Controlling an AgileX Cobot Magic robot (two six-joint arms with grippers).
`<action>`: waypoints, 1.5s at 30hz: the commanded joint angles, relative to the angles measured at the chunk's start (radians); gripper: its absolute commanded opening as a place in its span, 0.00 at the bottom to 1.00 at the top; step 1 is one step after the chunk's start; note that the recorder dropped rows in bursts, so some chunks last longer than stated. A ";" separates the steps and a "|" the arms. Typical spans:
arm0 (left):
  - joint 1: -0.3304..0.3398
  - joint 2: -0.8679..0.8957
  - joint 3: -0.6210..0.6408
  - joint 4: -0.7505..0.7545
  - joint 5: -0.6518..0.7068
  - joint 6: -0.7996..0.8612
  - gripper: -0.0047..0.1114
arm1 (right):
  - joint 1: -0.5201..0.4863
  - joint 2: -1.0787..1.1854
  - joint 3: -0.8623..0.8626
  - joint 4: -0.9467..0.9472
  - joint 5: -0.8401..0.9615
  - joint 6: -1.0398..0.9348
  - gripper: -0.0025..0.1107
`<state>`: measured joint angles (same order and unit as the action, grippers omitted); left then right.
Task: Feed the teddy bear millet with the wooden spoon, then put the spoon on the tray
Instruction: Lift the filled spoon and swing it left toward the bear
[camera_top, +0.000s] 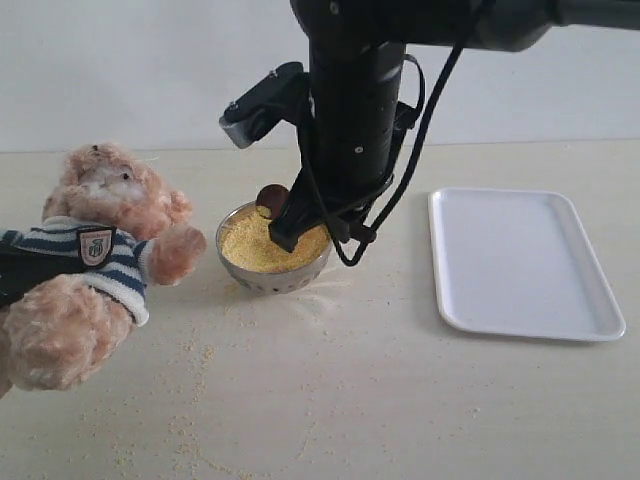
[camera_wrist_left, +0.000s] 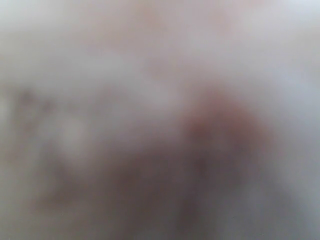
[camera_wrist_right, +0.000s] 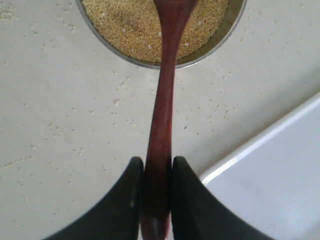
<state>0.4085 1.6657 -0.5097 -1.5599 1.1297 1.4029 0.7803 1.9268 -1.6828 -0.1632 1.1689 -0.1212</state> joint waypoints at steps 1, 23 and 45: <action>-0.001 -0.002 -0.001 -0.021 0.024 -0.023 0.08 | -0.005 -0.073 -0.004 0.026 0.003 -0.033 0.02; -0.003 -0.002 0.050 -0.077 -0.005 -0.105 0.08 | -0.003 -0.100 -0.191 0.572 -0.065 -0.239 0.02; -0.003 -0.002 0.050 -0.077 0.052 -0.105 0.08 | 0.022 -0.021 -0.191 0.547 -0.081 -0.339 0.02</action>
<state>0.4085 1.6657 -0.4625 -1.6208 1.1407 1.3028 0.7875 1.9116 -1.8680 0.3994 1.1037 -0.4218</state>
